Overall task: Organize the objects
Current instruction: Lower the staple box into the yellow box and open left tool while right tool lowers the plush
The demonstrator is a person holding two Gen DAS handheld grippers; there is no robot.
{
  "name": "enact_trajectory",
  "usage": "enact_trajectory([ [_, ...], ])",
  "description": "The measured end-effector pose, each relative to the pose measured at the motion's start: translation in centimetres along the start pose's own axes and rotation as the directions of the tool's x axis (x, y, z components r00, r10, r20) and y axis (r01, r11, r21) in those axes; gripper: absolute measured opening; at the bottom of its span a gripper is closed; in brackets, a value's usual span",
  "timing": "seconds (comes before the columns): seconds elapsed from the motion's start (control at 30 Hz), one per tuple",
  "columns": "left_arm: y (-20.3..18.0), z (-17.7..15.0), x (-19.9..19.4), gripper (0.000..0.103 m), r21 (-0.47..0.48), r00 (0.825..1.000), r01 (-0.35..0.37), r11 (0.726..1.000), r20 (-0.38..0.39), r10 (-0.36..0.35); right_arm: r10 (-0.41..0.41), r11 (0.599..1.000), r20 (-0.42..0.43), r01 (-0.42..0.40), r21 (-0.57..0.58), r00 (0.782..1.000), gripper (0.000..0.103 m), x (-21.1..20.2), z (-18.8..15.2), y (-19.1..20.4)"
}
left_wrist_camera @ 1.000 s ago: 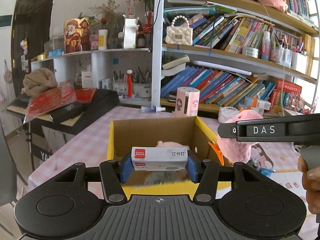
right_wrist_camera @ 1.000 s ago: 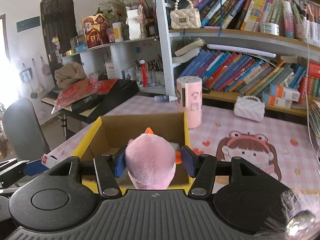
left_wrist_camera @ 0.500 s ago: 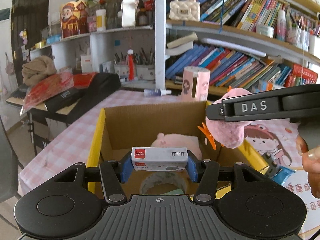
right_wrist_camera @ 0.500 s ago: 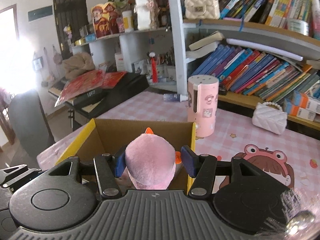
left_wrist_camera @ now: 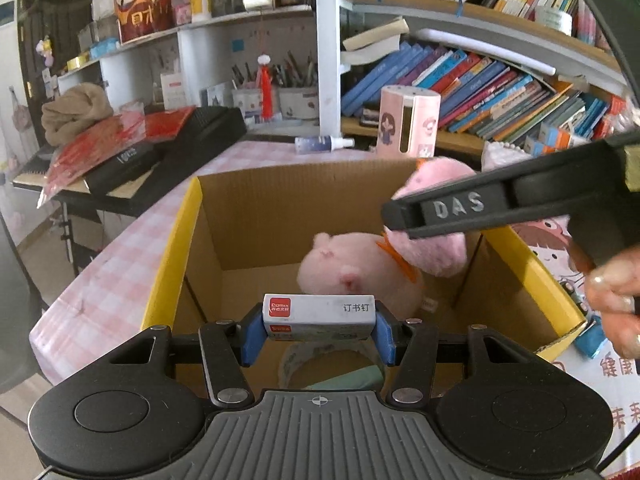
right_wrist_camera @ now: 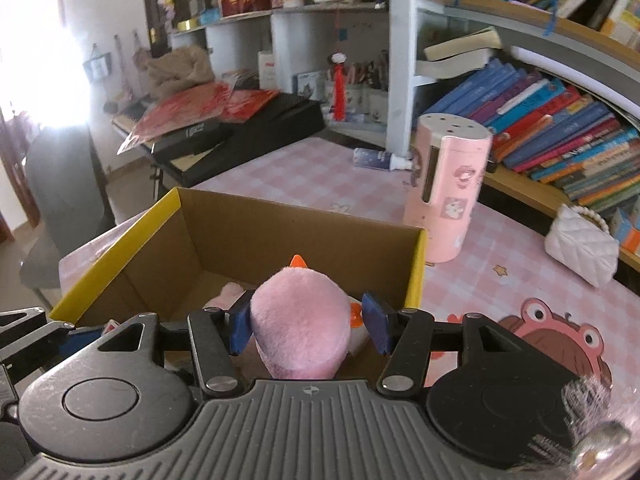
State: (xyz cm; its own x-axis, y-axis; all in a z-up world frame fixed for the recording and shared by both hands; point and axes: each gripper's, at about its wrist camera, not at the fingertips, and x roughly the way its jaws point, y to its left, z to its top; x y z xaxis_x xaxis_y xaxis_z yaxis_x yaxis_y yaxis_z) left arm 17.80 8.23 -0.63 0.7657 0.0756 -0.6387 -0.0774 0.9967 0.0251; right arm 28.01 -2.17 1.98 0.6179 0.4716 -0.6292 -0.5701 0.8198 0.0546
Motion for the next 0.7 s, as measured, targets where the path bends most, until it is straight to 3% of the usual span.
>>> enact_trajectory([
  [0.7,-0.2,-0.4,1.7,0.053,-0.032,0.997,-0.012,0.999,-0.081,0.009,0.087,0.995,0.012,-0.086,-0.055,0.996,0.054,2.0,2.7,1.2],
])
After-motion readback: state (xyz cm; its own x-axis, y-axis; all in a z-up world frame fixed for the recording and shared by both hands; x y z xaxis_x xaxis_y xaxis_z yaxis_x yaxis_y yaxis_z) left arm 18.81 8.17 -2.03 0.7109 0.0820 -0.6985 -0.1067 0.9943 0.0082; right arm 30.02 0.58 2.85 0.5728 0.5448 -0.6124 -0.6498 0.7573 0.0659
